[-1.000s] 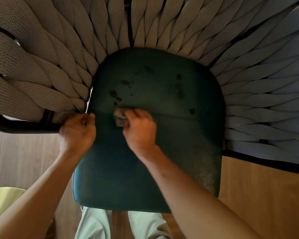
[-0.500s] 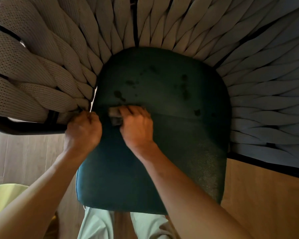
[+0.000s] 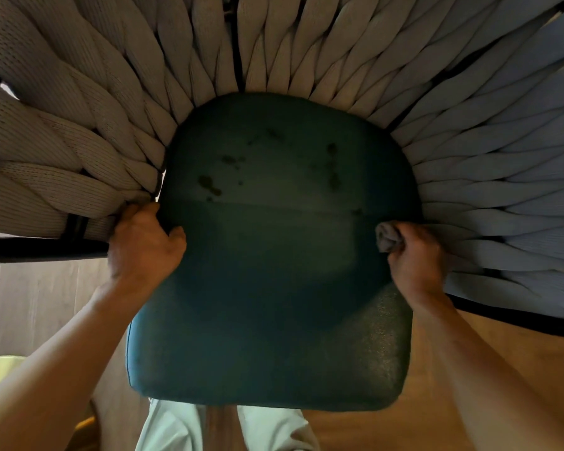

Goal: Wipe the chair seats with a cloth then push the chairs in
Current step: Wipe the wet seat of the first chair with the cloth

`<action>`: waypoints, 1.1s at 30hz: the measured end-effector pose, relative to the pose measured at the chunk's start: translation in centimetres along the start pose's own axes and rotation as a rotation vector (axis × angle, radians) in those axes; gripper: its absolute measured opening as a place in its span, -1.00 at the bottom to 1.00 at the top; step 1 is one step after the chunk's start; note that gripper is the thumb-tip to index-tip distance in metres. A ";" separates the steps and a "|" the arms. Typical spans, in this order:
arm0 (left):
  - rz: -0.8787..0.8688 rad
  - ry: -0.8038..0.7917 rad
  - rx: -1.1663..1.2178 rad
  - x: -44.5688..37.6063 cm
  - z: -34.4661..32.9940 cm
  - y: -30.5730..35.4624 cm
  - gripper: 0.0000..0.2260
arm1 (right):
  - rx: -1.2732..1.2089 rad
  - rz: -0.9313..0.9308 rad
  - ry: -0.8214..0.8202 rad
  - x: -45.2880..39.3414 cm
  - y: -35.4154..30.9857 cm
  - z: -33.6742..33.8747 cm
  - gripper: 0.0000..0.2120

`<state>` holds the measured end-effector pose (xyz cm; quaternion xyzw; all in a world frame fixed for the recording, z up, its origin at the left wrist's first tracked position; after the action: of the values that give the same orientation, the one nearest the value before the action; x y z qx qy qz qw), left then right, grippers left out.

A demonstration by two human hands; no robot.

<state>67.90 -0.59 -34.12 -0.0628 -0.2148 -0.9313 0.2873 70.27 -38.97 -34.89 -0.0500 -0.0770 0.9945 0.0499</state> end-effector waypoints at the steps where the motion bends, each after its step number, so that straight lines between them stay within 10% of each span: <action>1: 0.015 -0.002 0.016 0.0 0.0 -0.1 -0.60 | -0.002 -0.038 0.012 -0.1 0.6 0.1 -0.72; 7: 0.065 -0.001 0.043 0.1 0.1 0.2 -0.56 | -0.137 -0.208 0.128 0.3 -1.5 -0.4 -0.72; 25: 0.254 -0.038 0.304 -0.2 0.3 -0.8 -0.65 | -0.453 0.220 0.065 1.7 -29.0 -5.3 -0.71; 33: 0.255 -0.022 0.260 0.1 0.1 -0.6 -0.64 | -0.396 0.374 0.041 0.9 -28.3 -5.4 -0.68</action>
<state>67.44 -0.11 -34.19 -0.0622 -0.3267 -0.8511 0.4063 72.52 -10.30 -35.81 -0.0922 -0.2586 0.9507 -0.1439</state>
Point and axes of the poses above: each hand's wrist, its own x-axis away from the middle knuckle, its own z-axis out of the back of the hand, y = z × x, the point moved 1 cm from there along -x, towards the middle knuckle, and after that the axes turned 11 degrees about y, right-handed, at the moved point
